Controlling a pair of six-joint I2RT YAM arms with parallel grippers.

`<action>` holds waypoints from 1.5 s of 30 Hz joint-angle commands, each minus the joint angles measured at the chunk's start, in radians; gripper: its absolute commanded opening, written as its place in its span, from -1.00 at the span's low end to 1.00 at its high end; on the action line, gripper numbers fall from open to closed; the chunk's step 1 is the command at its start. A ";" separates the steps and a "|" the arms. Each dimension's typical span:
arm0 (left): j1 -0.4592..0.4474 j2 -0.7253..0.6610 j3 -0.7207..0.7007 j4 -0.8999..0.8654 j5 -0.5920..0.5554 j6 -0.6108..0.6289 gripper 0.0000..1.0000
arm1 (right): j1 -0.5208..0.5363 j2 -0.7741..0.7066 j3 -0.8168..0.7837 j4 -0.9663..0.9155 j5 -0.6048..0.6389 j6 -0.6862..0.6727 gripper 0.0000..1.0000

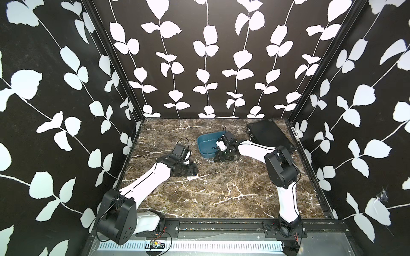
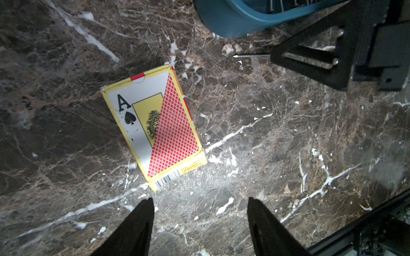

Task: Put the nails on the desktop into the storage box
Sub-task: Pick up the nail from the center of the board.

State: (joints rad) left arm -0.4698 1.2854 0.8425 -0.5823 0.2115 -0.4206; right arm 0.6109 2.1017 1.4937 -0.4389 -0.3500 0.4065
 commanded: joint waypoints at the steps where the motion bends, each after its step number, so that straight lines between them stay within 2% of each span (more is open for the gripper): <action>1: -0.001 -0.003 -0.005 -0.016 -0.004 0.016 0.38 | 0.028 0.048 0.023 -0.039 -0.034 -0.032 0.09; 7: -0.002 -0.018 -0.022 -0.011 -0.009 0.017 0.38 | 0.064 0.037 0.009 -0.127 0.019 -0.096 0.03; 14: -0.001 -0.037 -0.045 -0.004 -0.016 0.022 0.38 | 0.117 0.030 0.001 -0.277 0.199 -0.195 -0.09; 18: 0.000 -0.031 -0.042 -0.006 -0.014 0.030 0.38 | 0.140 0.067 0.061 -0.336 0.254 -0.238 -0.12; 25: 0.005 -0.031 -0.031 -0.026 -0.020 0.046 0.38 | 0.145 0.126 0.174 -0.383 0.268 -0.297 -0.25; 29: 0.009 -0.043 -0.034 -0.036 -0.028 0.048 0.38 | 0.145 0.149 0.224 -0.442 0.322 -0.317 -0.20; 34: 0.010 -0.052 -0.033 -0.033 -0.032 0.048 0.38 | 0.143 0.095 0.180 -0.454 0.382 -0.324 0.00; 38: 0.010 -0.038 -0.035 -0.020 -0.024 0.041 0.38 | 0.143 0.053 0.141 -0.402 0.368 -0.333 0.07; 43: 0.010 -0.023 -0.023 -0.016 -0.013 0.041 0.37 | 0.142 0.102 0.195 -0.410 0.371 -0.365 0.08; 45: 0.009 -0.030 -0.023 0.002 0.026 0.055 0.37 | 0.142 0.122 0.218 -0.404 0.359 -0.380 0.08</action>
State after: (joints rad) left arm -0.4675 1.2633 0.8104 -0.5850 0.2012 -0.3870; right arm 0.7582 2.1815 1.6806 -0.8009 -0.0166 0.0605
